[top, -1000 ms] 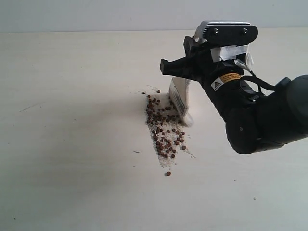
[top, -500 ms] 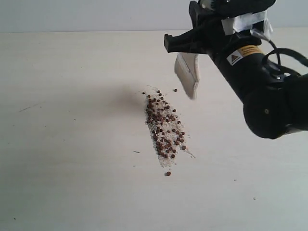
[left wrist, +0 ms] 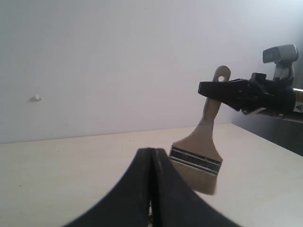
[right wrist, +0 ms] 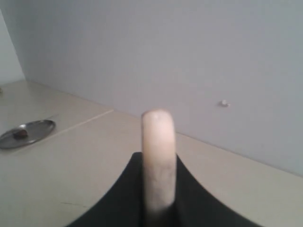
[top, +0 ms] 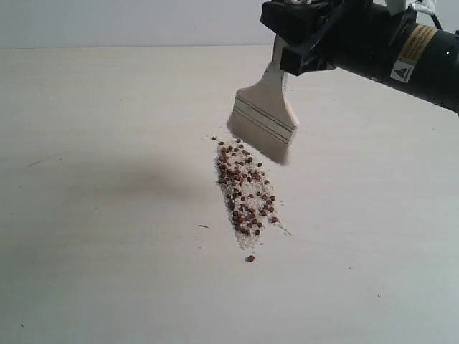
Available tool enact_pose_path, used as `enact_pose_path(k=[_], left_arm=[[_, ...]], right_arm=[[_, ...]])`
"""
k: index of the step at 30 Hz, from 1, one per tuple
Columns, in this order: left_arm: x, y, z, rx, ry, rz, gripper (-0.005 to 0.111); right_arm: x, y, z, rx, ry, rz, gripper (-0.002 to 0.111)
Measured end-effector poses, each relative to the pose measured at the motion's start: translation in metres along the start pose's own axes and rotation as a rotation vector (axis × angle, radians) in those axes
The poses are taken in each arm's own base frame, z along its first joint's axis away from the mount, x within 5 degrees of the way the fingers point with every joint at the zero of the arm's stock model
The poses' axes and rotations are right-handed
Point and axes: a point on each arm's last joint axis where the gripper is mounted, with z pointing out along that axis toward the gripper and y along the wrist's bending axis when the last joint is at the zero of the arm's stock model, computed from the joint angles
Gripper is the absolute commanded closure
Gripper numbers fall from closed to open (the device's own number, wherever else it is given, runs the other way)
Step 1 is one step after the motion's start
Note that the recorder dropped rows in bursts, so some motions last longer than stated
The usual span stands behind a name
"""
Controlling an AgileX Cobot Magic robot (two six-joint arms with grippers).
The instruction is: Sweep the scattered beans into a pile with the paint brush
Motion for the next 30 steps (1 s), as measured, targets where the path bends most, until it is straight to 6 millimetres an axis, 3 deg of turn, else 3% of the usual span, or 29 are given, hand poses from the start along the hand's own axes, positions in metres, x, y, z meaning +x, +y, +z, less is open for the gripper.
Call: enact_pose_path(k=[5, 14, 22, 27, 30], left_arm=[[0.000, 0.000, 0.000, 0.000, 0.000, 0.000, 0.107], [0.000, 0.000, 0.000, 0.000, 0.000, 0.000, 0.107], [0.000, 0.000, 0.000, 0.000, 0.000, 0.000, 0.107], [0.000, 0.000, 0.000, 0.000, 0.000, 0.000, 0.107], [0.000, 0.000, 0.000, 0.000, 0.000, 0.000, 0.107]], right_arm=[[-0.008, 0.008, -0.006, -0.026, 0.046, 0.104, 0.108], [-0.017, 0.003, 0.000, -0.047, 0.067, -0.125, 0.108], [-0.038, -0.045, 0.036, -0.318, -0.034, -0.203, 0.108], [-0.032, -0.095, 0.067, -0.398, 0.047, -0.209, 0.108], [-0.025, -0.115, 0.087, -0.435, 0.107, -0.223, 0.108]])
